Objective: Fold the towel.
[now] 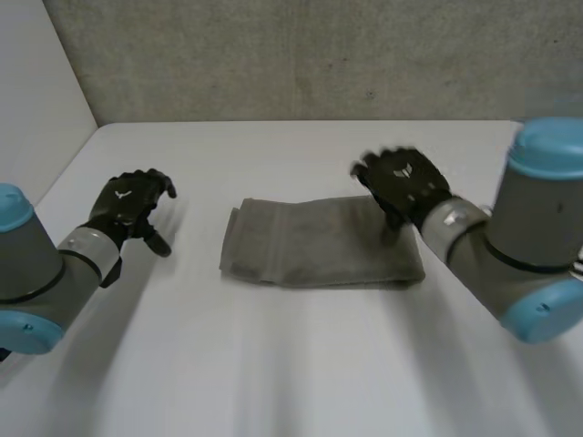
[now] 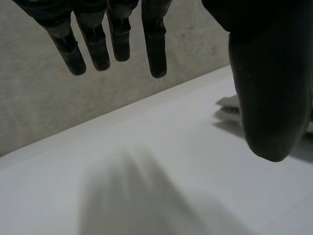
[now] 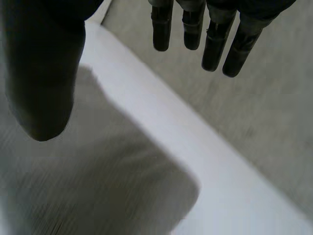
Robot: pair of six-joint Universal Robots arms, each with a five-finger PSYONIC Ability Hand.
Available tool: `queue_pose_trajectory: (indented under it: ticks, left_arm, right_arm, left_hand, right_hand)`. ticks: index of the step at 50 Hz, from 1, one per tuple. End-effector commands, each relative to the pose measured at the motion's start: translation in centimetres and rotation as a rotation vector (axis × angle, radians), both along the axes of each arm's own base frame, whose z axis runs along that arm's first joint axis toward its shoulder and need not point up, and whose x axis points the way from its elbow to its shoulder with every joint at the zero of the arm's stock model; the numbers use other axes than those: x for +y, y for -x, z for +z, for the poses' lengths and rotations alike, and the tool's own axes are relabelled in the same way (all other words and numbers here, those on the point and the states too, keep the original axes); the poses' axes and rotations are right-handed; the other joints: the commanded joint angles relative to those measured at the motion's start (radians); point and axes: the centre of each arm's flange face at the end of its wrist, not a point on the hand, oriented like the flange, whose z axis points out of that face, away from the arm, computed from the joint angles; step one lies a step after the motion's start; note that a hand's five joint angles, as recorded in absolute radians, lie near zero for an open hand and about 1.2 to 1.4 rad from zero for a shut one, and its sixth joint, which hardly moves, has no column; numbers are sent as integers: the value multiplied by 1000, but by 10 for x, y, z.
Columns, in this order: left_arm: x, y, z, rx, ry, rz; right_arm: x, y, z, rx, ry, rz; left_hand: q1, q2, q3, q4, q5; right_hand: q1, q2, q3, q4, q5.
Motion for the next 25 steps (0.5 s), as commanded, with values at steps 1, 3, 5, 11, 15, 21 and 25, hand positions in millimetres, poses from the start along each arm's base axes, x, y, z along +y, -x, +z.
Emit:
queue_pose_trajectory:
  ticks: [1,3,5,11,15,21,25]
  left_arm:
    - [16,16,3,1,2,-52]
    - [18,18,3,1,2,-58]
    - [19,20,3,1,2,-60]
    - [20,19,2,0,-2,-60]
    - [21,19,2,3,-10,-59]
    - [28,23,14,8,-6,-74]
    - [30,24,15,7,-13,-77]
  right_arm:
    - [-7,28,-53,-68,-197,-28]
    - [-8,30,-61,-73,-214,-30]
    - [-11,32,-69,-71,-210,-38]
    - [-16,34,-81,-64,-213,-49]
    - [-18,34,-86,-48,-203,-47]
    - [-30,50,-88,25,-144,-101]
    - [-39,68,-83,55,-118,-159]
  left_hand:
    - [-80,-65,-70,-80,-35]
    - [-80,-65,-70,-80,-35]
    - [-80,-65,-70,-80,-35]
    - [-83,-68,-73,-83,-38]
    - [-77,-62,-67,-77,-32]
    - [-65,-50,-55,-65,-20]
    - [-77,-62,-67,-77,-32]
  right_hand:
    - [71,81,75,77,65]
    - [130,140,134,136,124]
    - [235,246,239,241,230]
    - [338,349,342,344,333]
    - [385,396,389,391,380]
    - [716,726,720,722,710]
    - [1093,1103,1097,1099,1087]
